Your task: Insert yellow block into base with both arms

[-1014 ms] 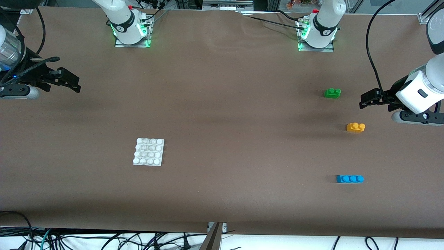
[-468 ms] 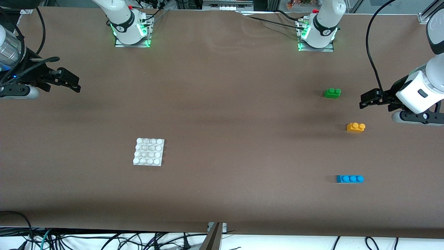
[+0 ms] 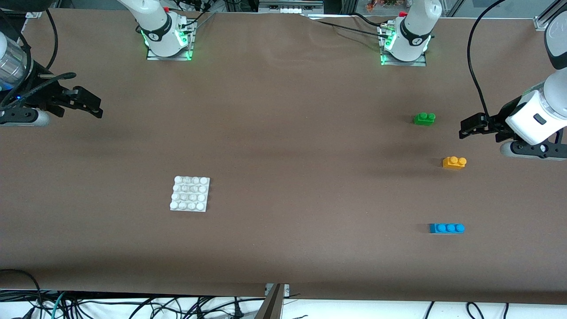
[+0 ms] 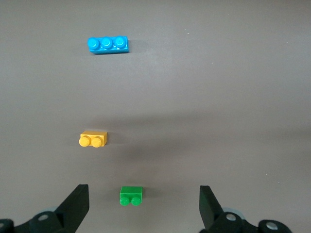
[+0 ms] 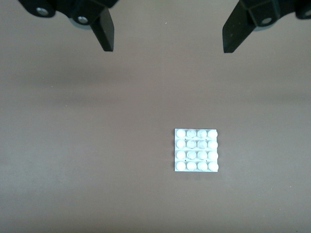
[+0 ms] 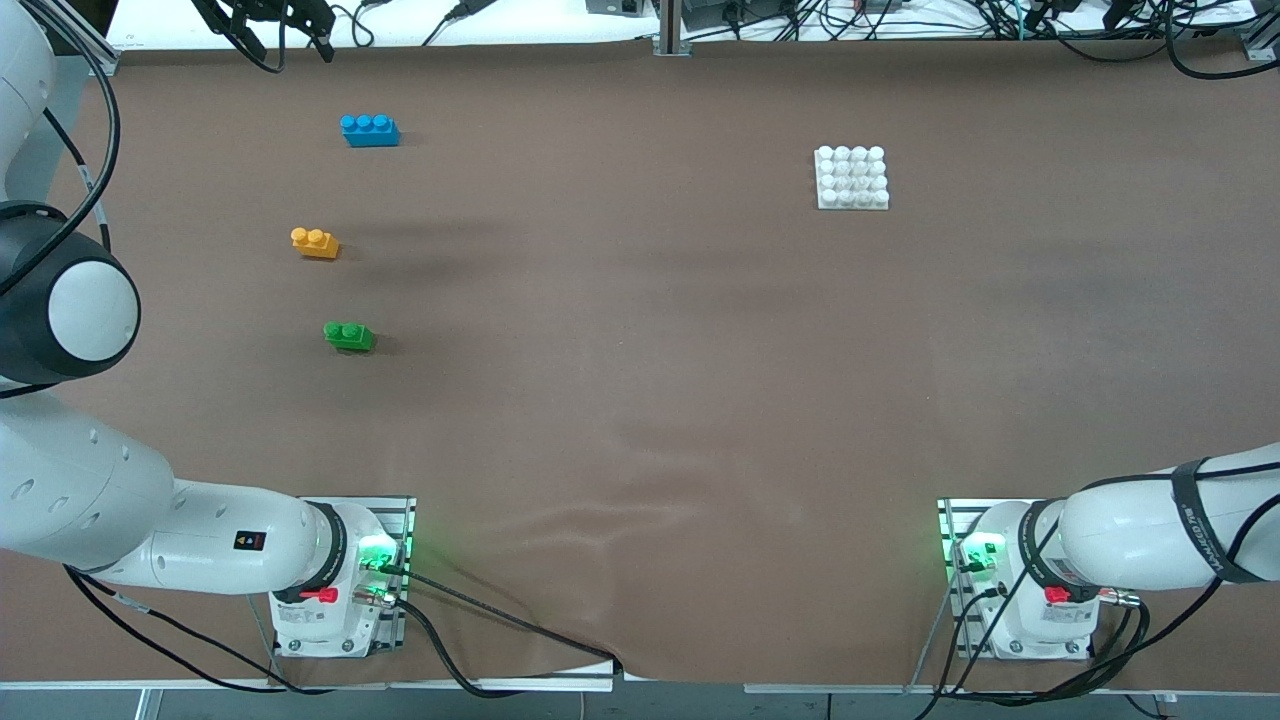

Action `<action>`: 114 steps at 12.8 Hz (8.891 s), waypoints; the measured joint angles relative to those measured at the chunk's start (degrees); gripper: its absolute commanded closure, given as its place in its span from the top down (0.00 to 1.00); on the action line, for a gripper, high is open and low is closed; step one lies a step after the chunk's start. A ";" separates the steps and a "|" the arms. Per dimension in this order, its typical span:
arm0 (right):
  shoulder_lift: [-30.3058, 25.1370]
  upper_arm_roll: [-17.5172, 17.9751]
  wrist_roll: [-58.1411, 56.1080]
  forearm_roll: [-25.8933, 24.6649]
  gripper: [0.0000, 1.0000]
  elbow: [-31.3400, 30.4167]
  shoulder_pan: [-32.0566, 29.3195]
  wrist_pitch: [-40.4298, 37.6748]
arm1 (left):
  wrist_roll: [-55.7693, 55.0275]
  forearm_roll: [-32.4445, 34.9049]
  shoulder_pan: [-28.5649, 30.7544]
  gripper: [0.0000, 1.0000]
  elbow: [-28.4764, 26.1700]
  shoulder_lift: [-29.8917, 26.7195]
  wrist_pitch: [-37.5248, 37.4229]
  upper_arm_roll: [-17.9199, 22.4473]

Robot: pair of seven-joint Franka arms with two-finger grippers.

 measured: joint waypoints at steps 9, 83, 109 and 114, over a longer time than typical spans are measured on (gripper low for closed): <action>0.00 0.00 0.00 0.00 0.99 0.00 -0.03 0.00 | 0.00 0.00 0.04 1.00 0.00 0.00 0.00 0.02; 36.20 1.06 13.38 -0.01 0.75 -13.09 8.51 56.36 | 0.00 0.00 0.07 1.00 0.07 0.14 0.02 0.03; 41.69 0.95 42.60 -0.17 0.73 -6.65 38.78 61.69 | 0.00 0.00 0.08 1.00 0.07 0.14 0.02 0.05; 44.15 0.91 42.63 -0.32 0.73 -2.72 42.88 61.69 | 0.00 0.00 0.09 1.00 0.07 0.14 0.02 0.05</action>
